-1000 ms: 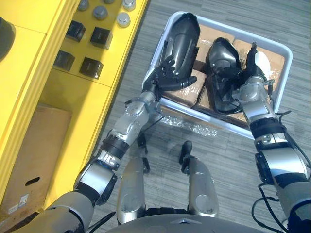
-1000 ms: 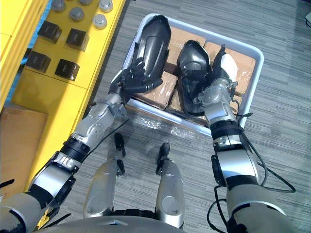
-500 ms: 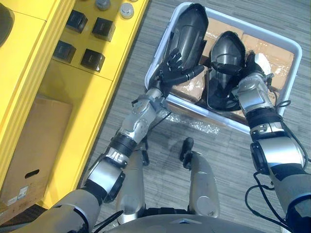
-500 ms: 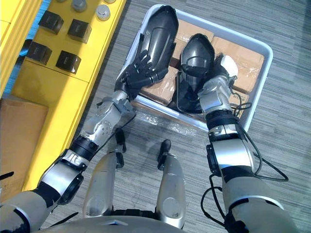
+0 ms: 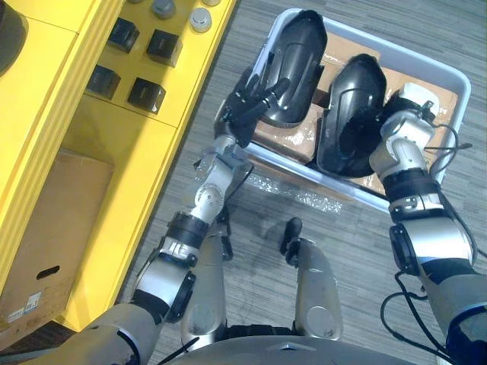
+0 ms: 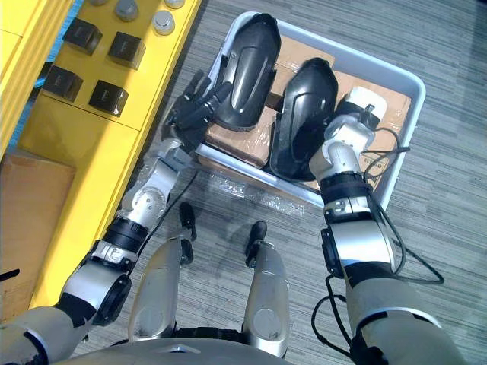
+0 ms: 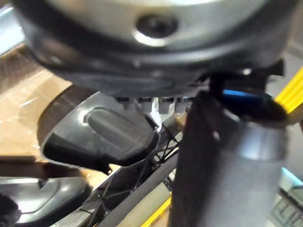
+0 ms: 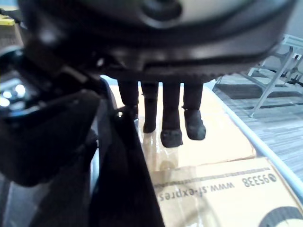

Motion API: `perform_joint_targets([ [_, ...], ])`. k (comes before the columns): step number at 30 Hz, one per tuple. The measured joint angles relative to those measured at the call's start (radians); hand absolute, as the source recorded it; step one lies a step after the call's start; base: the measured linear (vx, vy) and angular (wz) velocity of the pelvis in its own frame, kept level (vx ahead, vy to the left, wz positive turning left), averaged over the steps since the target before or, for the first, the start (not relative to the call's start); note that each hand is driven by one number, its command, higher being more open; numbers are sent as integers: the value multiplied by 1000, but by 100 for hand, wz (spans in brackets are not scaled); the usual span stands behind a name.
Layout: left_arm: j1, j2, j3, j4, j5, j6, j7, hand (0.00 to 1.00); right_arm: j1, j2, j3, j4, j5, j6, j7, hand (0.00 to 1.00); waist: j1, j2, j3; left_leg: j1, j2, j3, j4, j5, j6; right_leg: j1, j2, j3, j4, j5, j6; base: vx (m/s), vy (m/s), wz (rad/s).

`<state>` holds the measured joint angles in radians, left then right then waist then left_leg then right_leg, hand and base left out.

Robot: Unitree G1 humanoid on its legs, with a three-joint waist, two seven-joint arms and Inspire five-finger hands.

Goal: Walk over and take three plastic housings, then place them on the shelf

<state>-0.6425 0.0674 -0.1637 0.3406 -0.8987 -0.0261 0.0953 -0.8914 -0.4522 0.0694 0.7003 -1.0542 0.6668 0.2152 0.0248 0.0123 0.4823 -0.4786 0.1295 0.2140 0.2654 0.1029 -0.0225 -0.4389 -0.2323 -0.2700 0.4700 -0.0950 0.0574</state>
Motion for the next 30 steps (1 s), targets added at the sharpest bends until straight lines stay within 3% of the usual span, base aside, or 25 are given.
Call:
perform_joint_targets([
  [4, 53, 13, 17, -33, -6, 1, 34, 100, 82, 30, -28, -30, 62, -8, -141, 0, -1, -11, 0, 11, -1, -1, -12, 1, 0, 16, 6, 1, -20, 3, 4, 20, -7, 1],
  [9, 111, 24, 13, -34, -7, 6, 45, 100, 184, 46, -61, -25, 358, -124, -491, 0, -4, -27, -2, 32, -16, -4, -35, 11, 11, 39, 6, -1, -38, 10, 13, 61, -12, 3],
  [13, 127, 33, 2, -33, -6, 6, 38, 100, 219, 71, -70, -5, 455, -190, -648, 0, -10, -27, -2, 38, -18, -4, -36, 12, 13, 45, 6, 0, -39, 10, 13, 35, 1, 1],
  [19, 144, 53, -42, -14, -1, 6, 7, 100, 264, 94, -83, -11, 522, -246, -723, 0, -37, -27, -2, 73, -21, 0, -43, 8, 12, 77, 13, 6, -53, 9, 14, 4, 4, -3],
  [30, 143, 75, -106, 20, 6, 12, -14, 100, 297, 96, -71, -218, 520, -267, -745, 0, -63, -26, -2, 162, -16, 43, -77, 3, 9, 122, 25, 52, -72, 12, 17, 10, -6, -12],
])
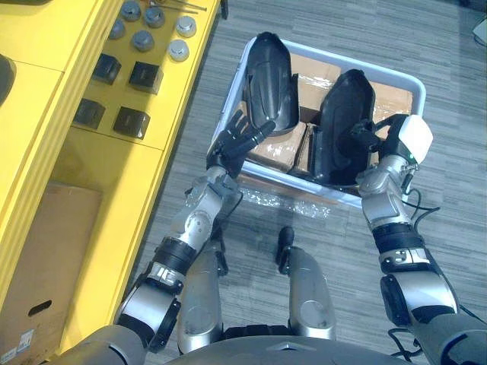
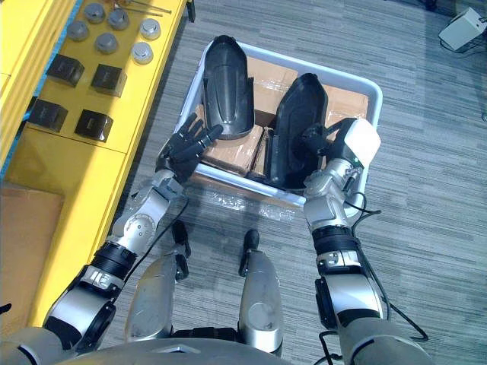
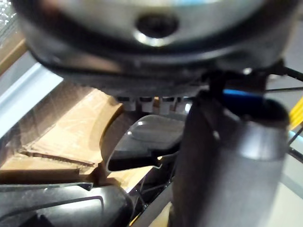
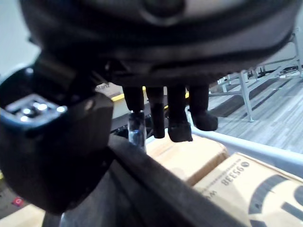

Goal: Walk over and take three plastic housings, then place them on the shelf

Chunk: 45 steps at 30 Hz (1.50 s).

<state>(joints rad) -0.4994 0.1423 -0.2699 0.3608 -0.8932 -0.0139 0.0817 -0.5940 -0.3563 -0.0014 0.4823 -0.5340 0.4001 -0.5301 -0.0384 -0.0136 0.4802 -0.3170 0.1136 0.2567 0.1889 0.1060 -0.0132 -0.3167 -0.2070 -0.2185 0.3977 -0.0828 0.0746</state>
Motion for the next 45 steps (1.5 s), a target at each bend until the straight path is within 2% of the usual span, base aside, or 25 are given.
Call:
perform_joint_targets([
  [4, 12, 8, -1, -23, -1, -7, 1, 100, 60, 1, 14, -97, 0, -7, -2, 0, -5, 1, 0, 40, -5, 6, -22, 2, 0, 32, -1, 2, -7, 0, 0, 64, -7, -4],
  [9, 150, 20, 1, -206, -4, -52, -8, 100, 191, 13, 12, -235, 52, -22, -53, 0, -22, 11, -1, 109, -15, -3, -55, 3, -4, 113, -3, -17, -44, -2, 3, 83, 0, 7],
  [13, 270, 12, 2, -357, -3, -72, -30, 100, 292, 53, -3, -325, 97, -61, -117, 0, -21, 37, -6, 144, -16, -18, -62, -2, -10, 167, -1, -39, -71, -3, 5, 40, 7, 12],
  [18, 457, -19, 8, -459, -2, -69, -39, 100, 430, 98, -12, -370, 119, -119, -154, 0, -16, 90, -38, 183, -22, -35, -93, -5, -19, 229, 2, -73, -122, -1, 14, 9, 14, 12],
  [21, 537, -21, 26, -472, -11, -49, -40, 100, 486, 117, -19, -370, 119, -124, -158, 0, -14, 106, -50, 192, -24, -43, -98, -4, -18, 252, 4, -85, -144, 4, 20, 26, 10, 10],
  [24, 570, -20, 45, -481, -11, -25, -41, 100, 510, 128, -25, -370, 119, -124, -161, 0, -10, 107, -51, 199, -24, -47, -106, 1, -12, 272, 9, -94, -170, 18, 23, 37, 10, 4],
  [26, 576, -20, 51, -483, -6, -4, -53, 100, 511, 128, -27, -372, 117, -124, -178, 0, -4, 107, -55, 203, -26, -49, -108, 1, -11, 288, 11, -97, -194, 31, 26, 36, 18, 3],
  [30, 574, -18, 42, -483, 24, 70, -63, 100, 506, 128, -24, -392, 112, -124, -185, 0, 6, 105, -103, 205, -33, -51, -129, 5, -7, 300, 12, -105, -230, 46, 32, 49, 20, 4],
  [31, 557, -14, 31, -474, 72, 111, -68, 100, 484, 126, -17, -417, 111, -124, -184, 0, 7, 103, -119, 211, -33, -50, -136, 8, -5, 308, 12, -105, -245, 54, 34, 47, 12, -1],
  [36, 448, 2, -31, -402, 158, 195, -92, 100, 375, 93, 51, -467, 106, -124, -151, 0, 6, 94, -137, 245, -37, -43, -170, 17, -4, 337, 14, -102, -272, 68, 38, 6, 11, -2],
  [41, 361, 7, -51, -381, 157, 216, -98, 100, 283, 82, 107, -502, 106, -124, -84, 0, 6, 71, -175, 276, -46, -39, -227, 47, -5, 344, 18, -102, -283, 73, 37, 0, 0, 0],
  [45, 304, 19, -47, -364, 152, 215, -111, 100, 247, 82, 141, -502, 110, -136, -52, 0, 6, 70, -208, 299, -52, -39, -264, 62, -1, 358, 18, -104, -299, 79, 41, 0, 0, 0],
])
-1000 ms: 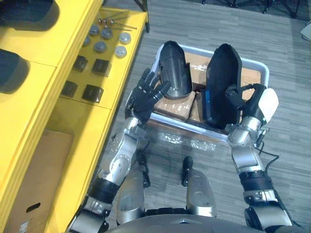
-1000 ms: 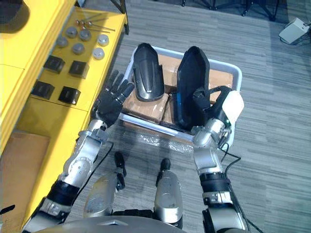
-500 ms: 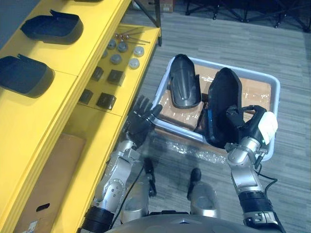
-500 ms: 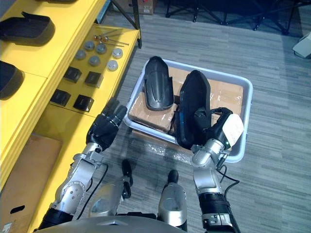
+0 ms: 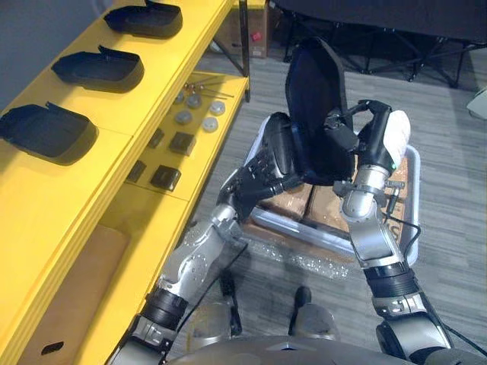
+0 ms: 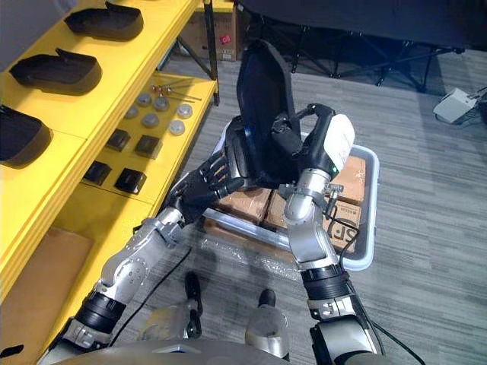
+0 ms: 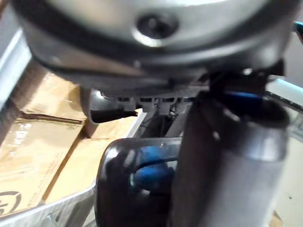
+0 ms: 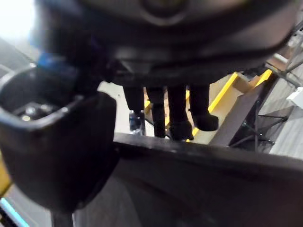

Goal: Walk over and take three plastic housings, then place them on the shelf

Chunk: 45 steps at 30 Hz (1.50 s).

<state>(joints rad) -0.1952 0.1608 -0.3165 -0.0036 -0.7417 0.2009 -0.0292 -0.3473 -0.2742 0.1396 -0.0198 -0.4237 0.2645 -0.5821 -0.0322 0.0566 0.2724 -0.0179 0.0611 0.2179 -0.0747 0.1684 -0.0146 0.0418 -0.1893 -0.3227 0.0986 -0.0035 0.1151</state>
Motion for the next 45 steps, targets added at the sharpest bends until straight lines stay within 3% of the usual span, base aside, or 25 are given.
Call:
perform_joint_targets([
  [3, -12, 0, -1, 0, -17, -2, -28, 100, -23, -1, 29, 0, 7, -18, 32, 0, 0, -3, -9, 10, -2, 1, -8, 3, 0, 13, 1, -2, -15, 5, 2, 0, 0, 0],
  [6, -12, -6, 0, 2, -44, -3, -30, 100, -11, -26, 21, 6, 12, -119, 70, 0, 2, -3, -13, 10, -1, 1, -8, 4, 1, 13, 0, -2, -16, 7, 2, 0, 0, 0],
  [10, -11, -12, 1, 41, -29, -27, -25, 100, 137, -30, -30, 30, 47, -412, 39, 0, -2, -3, -33, 6, -7, 6, -11, 5, 2, 13, -1, 1, -32, 11, 4, 11, 2, -3],
  [13, -11, -27, -4, 99, 58, -80, 10, 100, 225, -10, -29, 61, -1, -519, -20, 0, -10, -3, -43, 7, 0, 12, -14, 3, 0, 12, 0, 11, -40, 12, 5, 19, -7, -7],
  [19, -12, -35, -4, 190, 121, -110, 70, 100, 257, -1, -26, 74, -3, -577, -53, 0, -26, -4, -49, 10, 4, 24, -14, 2, -1, 13, 5, 24, -51, 21, 3, -1, -2, -7],
  [23, -12, -37, -20, 240, 91, -113, 91, 100, 291, 0, 22, 89, -1, -591, -56, 0, -22, -33, -90, 11, 7, 26, -14, 1, -3, 27, 12, 24, -80, 36, 0, 0, 0, 0],
  [26, -12, -43, -23, 243, -18, -115, 78, 100, 318, 9, 69, 95, -1, -597, -35, 0, -22, -46, -98, 22, 7, 28, -15, 0, -3, 38, 13, 27, -86, 40, -1, 0, 0, 0],
  [28, -12, -49, -23, 251, -166, -115, 28, 100, 344, 16, 99, 96, -1, -599, -25, 0, -21, -46, -99, 29, 8, 29, -15, -4, -6, 45, 13, 27, -86, 39, -2, 0, 0, 0],
  [33, -11, -54, -32, 295, -357, -112, -60, 100, 361, 31, 104, 100, 4, -599, -25, 0, -23, -47, -100, 28, 11, 35, -15, -7, -12, 46, 16, 31, -100, 44, -6, -34, 19, -4],
  [34, -11, -54, -37, 312, -403, -109, -89, 0, 366, 37, 104, 101, 4, -601, -35, 0, -25, -47, -101, 28, 11, 36, -15, -7, -12, 46, 16, 32, -101, 44, -6, 0, 0, 0],
  [41, -9, -37, -72, 320, -586, -92, -239, 0, 392, 34, 87, 106, 7, -606, -62, 0, -26, -53, -109, 28, 11, 42, -15, -6, -11, 46, 16, 35, -105, 47, -7, 5, 0, 0],
  [45, -9, -32, -90, 318, -596, -122, -282, 0, 423, 33, 88, 107, 9, -606, -66, 0, -29, -69, -127, 29, 11, 45, -15, -6, -11, 51, 15, 37, -117, 51, 0, 42, 3, -2],
])
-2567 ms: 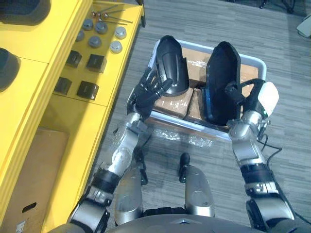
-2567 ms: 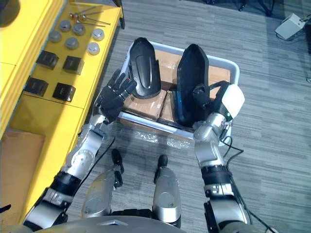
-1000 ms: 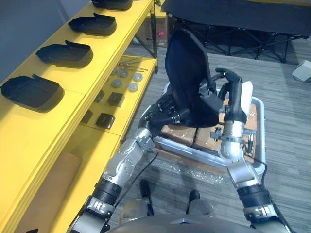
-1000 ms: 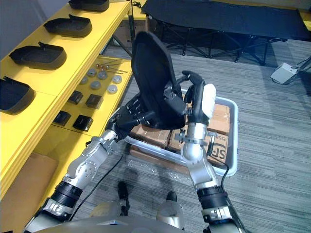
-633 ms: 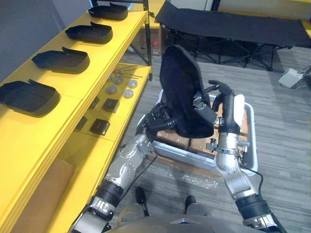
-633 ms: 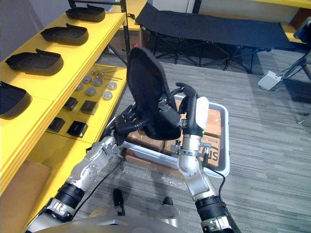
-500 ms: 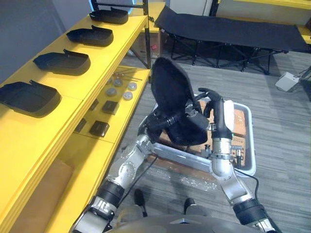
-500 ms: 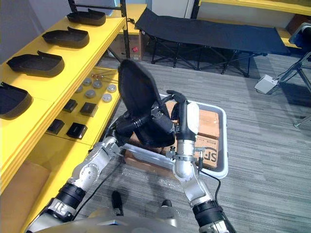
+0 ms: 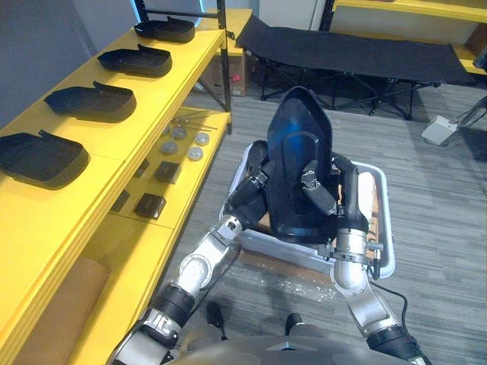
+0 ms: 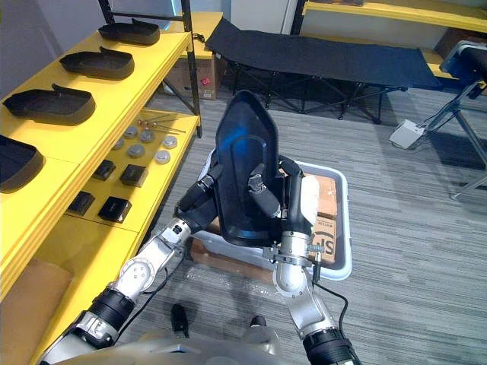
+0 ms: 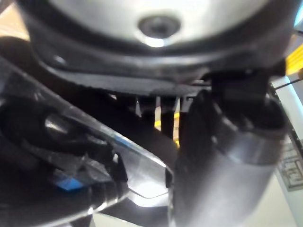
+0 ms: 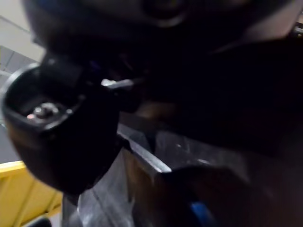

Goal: Walk over and take three plastic housings, then place them on the shelf

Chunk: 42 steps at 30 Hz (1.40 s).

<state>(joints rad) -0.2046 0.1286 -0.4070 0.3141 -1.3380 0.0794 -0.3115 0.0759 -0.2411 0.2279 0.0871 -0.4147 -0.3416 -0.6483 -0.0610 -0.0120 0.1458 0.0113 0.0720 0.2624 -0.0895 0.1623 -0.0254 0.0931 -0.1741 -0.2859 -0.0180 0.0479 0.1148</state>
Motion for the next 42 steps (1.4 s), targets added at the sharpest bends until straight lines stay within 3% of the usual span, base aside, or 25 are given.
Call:
perform_joint_targets([
  [3, 1, 11, -4, 1, 6, -36, 7, 0, 18, -7, 42, -15, -2, -25, 2, 0, -3, -5, -3, 2, 2, 0, 0, -1, -2, 2, 0, 1, -1, 0, 0, 0, 0, 0],
  [12, 3, 29, -20, -1, 26, -40, 2, 0, 36, 0, 56, -13, 37, -22, 3, 0, 1, -10, -6, 9, 0, -5, 0, -9, -5, 14, -2, -7, -1, -4, -5, -6, 7, 2],
  [28, 8, 32, -53, -46, 139, -125, 3, 0, 52, 0, 56, -15, 73, -26, -19, 0, -1, -10, -6, 5, -1, -8, 0, -6, 0, 10, -3, -8, -1, -5, -8, 0, 0, 0],
  [34, 19, 34, -55, -146, 403, -230, 111, 0, 53, 0, 55, -13, 86, -6, -18, 0, 2, -9, -7, -1, -2, -8, 0, -6, 0, 3, -1, -6, 0, -5, -8, 0, 0, 0],
  [37, 22, 36, -52, -164, 483, -249, 142, 0, 53, 1, 54, -13, 87, 3, -17, 0, 3, -8, -7, -1, -2, -8, 0, -5, 1, 3, 0, -6, 0, -5, -8, 0, 0, 0],
  [42, 61, 35, -32, -168, 480, -232, 128, 0, 56, 0, 55, -6, 87, 4, 3, 0, 4, -5, -9, -1, -1, -8, 0, -6, 0, 2, 1, -5, 0, -5, -8, 0, 0, 0],
])
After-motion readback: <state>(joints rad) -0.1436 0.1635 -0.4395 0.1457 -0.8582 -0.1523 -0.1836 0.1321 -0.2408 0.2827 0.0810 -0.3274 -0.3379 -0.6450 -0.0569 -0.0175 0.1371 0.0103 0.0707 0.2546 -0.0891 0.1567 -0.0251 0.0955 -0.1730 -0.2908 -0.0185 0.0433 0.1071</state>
